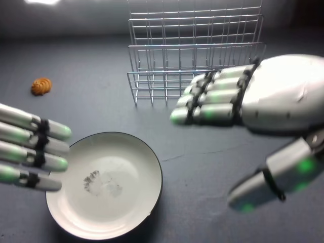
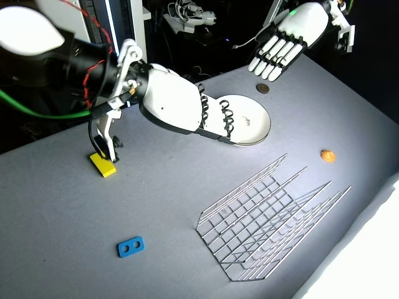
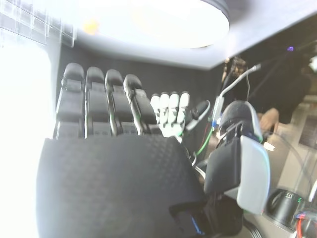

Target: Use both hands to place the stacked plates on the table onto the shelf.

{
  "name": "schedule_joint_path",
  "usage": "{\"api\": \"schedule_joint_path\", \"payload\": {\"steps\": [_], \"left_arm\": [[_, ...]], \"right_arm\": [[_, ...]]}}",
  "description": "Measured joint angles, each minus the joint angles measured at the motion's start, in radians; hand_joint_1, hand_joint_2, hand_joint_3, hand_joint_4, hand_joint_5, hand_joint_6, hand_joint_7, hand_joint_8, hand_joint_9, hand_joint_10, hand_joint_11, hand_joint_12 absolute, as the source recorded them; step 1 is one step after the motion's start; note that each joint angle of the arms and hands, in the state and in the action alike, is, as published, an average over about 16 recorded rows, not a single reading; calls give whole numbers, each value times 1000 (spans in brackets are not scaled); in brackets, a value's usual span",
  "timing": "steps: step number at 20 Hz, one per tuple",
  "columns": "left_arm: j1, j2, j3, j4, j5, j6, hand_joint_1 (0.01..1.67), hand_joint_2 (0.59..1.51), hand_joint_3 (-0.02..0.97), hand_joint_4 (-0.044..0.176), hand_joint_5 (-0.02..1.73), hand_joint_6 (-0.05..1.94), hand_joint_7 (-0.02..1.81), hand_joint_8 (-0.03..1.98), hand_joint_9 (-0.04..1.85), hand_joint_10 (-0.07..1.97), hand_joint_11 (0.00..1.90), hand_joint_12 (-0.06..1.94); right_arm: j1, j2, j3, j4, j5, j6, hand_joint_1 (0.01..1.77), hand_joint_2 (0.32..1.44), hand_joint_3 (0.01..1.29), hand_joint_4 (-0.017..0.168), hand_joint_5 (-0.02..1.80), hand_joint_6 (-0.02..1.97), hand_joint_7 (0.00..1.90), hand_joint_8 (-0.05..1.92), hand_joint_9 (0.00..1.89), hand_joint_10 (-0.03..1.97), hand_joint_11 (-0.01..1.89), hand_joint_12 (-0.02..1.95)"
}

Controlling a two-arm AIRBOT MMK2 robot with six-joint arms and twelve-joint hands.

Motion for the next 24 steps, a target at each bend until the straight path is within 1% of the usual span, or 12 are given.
{"api": "schedule_joint_path", "payload": {"steps": [3, 5, 7, 10, 12, 14, 21, 24], "left_arm": [[42, -8, -5, 0, 12, 48, 14, 1059, 20, 2, 22, 11, 18, -3, 21, 9, 14, -13], [68, -14, -10, 2, 21, 73, 15, 1057, 20, 2, 22, 11, 18, -3, 21, 9, 14, -13], [90, -20, -17, 5, 39, 89, 15, 1057, 20, 2, 22, 10, 17, -3, 20, 9, 14, -13], [118, -26, -31, 10, 80, 97, 15, 1055, 20, 2, 22, 10, 16, -3, 20, 9, 14, -13], [132, -28, -43, 14, 115, 93, 16, 1055, 20, 2, 20, 10, 16, -3, 20, 10, 14, -13], [146, -29, -56, 19, 156, 82, 16, 1055, 19, 2, 19, 10, 15, -3, 19, 10, 14, -13], [183, -24, -102, 53, 325, 22, 15, 1061, 19, 2, 16, 10, 18, -2, 19, 10, 14, -13], [197, -19, -120, 65, 380, -1, 14, 1064, 19, 2, 16, 10, 19, -2, 19, 10, 14, -13]], "right_arm": [[-34, -11, 14, 165, 33, -175, 454, 938, 18, 0, 13, 19, 11, 13, 17, 4, 20, 19], [-55, -15, 16, 234, 52, -253, 584, 931, 18, 0, 12, 19, 11, 13, 17, 4, 21, 19], [-76, -19, 15, 278, 67, -303, 721, 925, 18, 1, 12, 19, 11, 13, 18, 4, 21, 19], [-105, -24, 15, 330, 81, -356, 925, 913, 19, 3, 12, 19, 11, 13, 19, 4, 21, 18], [-119, -24, 15, 351, 89, -375, 1041, 906, 19, 3, 12, 19, 11, 13, 20, 4, 20, 18], [-129, -24, 15, 359, 98, -382, 1101, 902, 19, 2, 12, 19, 12, 13, 20, 4, 20, 18], [-148, -22, 9, 360, 108, -389, 1116, 900, 19, 4, 12, 19, 12, 13, 21, 4, 21, 19], [-150, -20, 3, 360, 104, -406, 1117, 900, 19, 3, 12, 19, 11, 13, 22, 4, 21, 19]]}}
